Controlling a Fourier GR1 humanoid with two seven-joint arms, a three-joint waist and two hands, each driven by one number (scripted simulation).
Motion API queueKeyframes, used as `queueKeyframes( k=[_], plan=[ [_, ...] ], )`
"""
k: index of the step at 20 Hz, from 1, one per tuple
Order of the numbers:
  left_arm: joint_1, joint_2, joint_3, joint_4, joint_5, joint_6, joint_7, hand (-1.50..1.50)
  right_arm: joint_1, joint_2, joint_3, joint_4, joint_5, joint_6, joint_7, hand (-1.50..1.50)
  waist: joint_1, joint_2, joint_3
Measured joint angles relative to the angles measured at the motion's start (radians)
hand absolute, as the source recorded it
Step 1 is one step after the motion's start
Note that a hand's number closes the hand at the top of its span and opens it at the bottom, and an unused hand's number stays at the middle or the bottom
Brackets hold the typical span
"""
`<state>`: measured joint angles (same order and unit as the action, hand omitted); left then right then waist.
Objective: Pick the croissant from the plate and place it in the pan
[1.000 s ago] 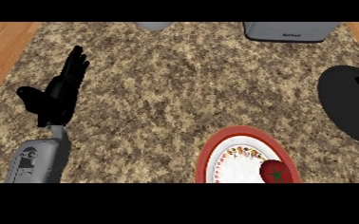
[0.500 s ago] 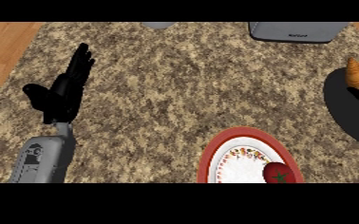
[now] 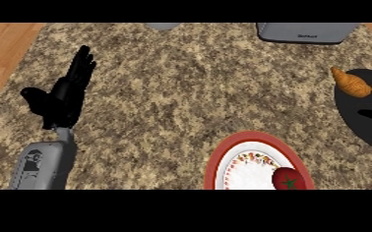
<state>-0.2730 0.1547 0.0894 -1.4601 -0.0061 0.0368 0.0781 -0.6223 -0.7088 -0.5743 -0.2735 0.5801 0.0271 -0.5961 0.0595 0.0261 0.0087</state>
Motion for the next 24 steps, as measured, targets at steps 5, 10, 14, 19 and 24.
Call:
queueKeyframes(
  k=[5,10,14,19,24],
  plan=[
    [0.021,0.0,0.006,0.007,-0.005,0.005,-0.021,0.0,0.007,-0.016,-0.096,0.032,-0.099,0.035,-0.107,-1.5,-0.019,-0.007,-0.001],
    [0.036,0.015,0.021,-0.014,0.0,0.005,-0.004,0.0,0.06,-0.079,-0.168,0.078,-0.186,0.215,-0.179,-1.5,-0.035,-0.014,-0.003],
    [0.037,0.018,0.027,-0.005,-0.002,0.008,-0.007,0.0,0.143,-0.139,-0.191,0.087,-0.229,0.356,-0.218,-1.5,-0.051,-0.019,-0.004],
    [0.046,0.024,0.043,0.002,0.003,0.009,-0.009,0.0,0.245,-0.213,-0.205,0.06,-0.275,0.449,-0.215,-1.5,-0.07,-0.025,-0.006],
    [0.073,0.017,0.036,-0.031,-0.004,0.018,0.002,0.0,0.355,-0.249,-0.215,0.012,-0.325,0.488,-0.217,-1.5,-0.081,-0.031,-0.007]
  ],
)
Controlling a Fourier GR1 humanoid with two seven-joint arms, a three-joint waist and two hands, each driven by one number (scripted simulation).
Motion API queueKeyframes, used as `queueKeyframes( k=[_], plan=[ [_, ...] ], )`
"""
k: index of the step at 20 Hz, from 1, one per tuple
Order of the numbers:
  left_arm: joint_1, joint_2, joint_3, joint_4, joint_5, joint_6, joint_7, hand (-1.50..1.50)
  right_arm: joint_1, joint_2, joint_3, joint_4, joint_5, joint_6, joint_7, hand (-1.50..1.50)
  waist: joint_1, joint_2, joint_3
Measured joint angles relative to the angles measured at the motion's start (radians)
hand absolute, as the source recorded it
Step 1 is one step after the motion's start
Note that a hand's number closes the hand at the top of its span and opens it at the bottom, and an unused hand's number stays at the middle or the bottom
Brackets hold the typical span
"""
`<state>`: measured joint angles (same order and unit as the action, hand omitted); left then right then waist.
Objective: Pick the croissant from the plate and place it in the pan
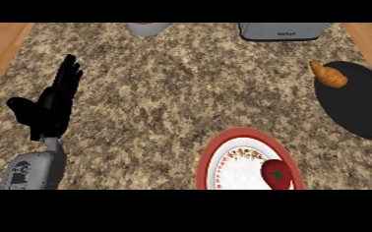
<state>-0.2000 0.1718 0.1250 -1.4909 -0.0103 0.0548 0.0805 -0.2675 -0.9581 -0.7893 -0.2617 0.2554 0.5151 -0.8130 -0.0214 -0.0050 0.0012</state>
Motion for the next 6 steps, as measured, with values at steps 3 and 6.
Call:
queueKeyframes(
  k=[3,6],
  plan=[
    [-0.008,0.01,0.011,0.0,0.009,-0.006,0.008,0.0,0.054,-0.002,0.007,-0.032,-0.022,0.022,0.008,-1.5,-0.005,-0.001,-0.001],
    [-0.011,0.012,0.013,0.006,0.011,-0.009,0.007,0.0,0.111,0.006,0.021,-0.081,-0.039,0.02,0.001,-1.5,-0.006,-0.001,-0.001]
  ],
)
